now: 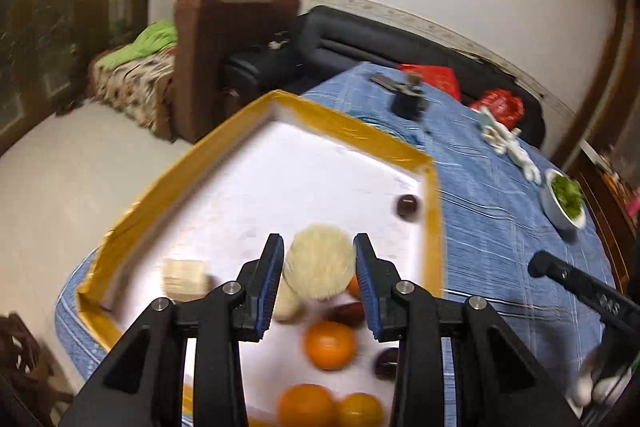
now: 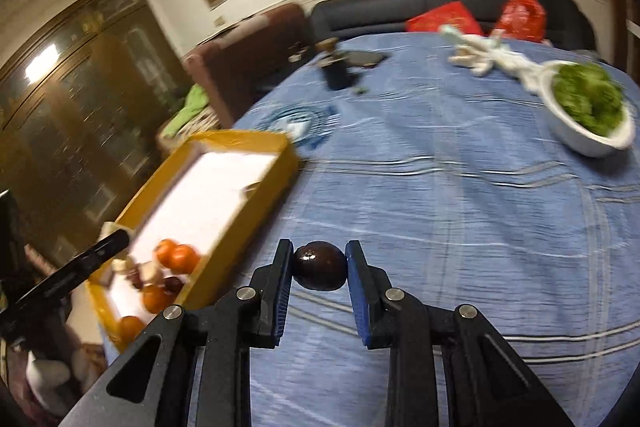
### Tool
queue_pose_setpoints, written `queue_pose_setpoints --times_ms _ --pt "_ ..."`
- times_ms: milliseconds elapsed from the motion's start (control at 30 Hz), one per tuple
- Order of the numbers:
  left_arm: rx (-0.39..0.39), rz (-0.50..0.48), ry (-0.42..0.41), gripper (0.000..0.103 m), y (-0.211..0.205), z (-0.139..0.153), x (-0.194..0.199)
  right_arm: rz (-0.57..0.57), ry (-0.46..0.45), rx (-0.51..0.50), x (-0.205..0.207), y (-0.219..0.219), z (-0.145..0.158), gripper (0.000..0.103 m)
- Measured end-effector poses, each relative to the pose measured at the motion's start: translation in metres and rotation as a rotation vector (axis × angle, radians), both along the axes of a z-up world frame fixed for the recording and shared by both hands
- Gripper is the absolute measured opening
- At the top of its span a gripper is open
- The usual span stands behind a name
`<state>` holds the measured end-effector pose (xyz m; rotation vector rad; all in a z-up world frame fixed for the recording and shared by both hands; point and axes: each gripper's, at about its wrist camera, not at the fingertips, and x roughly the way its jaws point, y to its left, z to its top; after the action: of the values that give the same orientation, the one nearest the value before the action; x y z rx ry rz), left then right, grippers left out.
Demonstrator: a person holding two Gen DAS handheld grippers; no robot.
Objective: Organize fruits
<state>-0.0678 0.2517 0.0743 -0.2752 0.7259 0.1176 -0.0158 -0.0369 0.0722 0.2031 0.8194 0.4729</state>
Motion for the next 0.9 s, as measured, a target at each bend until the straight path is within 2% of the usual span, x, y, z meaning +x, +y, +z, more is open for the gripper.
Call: queue_pose_setpoints --times_ms 333,400,500,533,633,667,900 --pt "-0.064 0.052 0.032 0.037 0.033 -0.017 0.001 0.19 0.019 -0.041 0.009 0.104 -0.005 0.031" --pt "-0.089 0.055 0.03 0.048 0.038 -0.019 -0.001 0.2 0.021 -0.052 0.013 0.115 -0.007 0.032" --pt "-0.108 0.066 0.014 0.058 0.044 -0.018 -0.005 0.203 0.022 -0.077 0.02 0.13 -0.013 0.032" --pt "-0.11 0.068 0.008 0.06 0.045 -0.017 -0.006 0.203 0.025 -0.08 0.022 0.133 -0.014 0.033" --pt "-0.12 0.073 -0.004 0.067 0.047 -0.015 -0.009 0.19 0.034 -0.075 0.028 0.135 -0.018 0.054" --pt "-0.121 0.074 -0.006 0.067 0.047 -0.014 -0.009 0.184 0.031 -0.067 0.029 0.134 -0.017 0.056" --pt "-0.126 0.066 -0.014 0.069 0.041 -0.009 -0.011 0.142 0.017 -0.05 0.024 0.116 -0.01 0.057"
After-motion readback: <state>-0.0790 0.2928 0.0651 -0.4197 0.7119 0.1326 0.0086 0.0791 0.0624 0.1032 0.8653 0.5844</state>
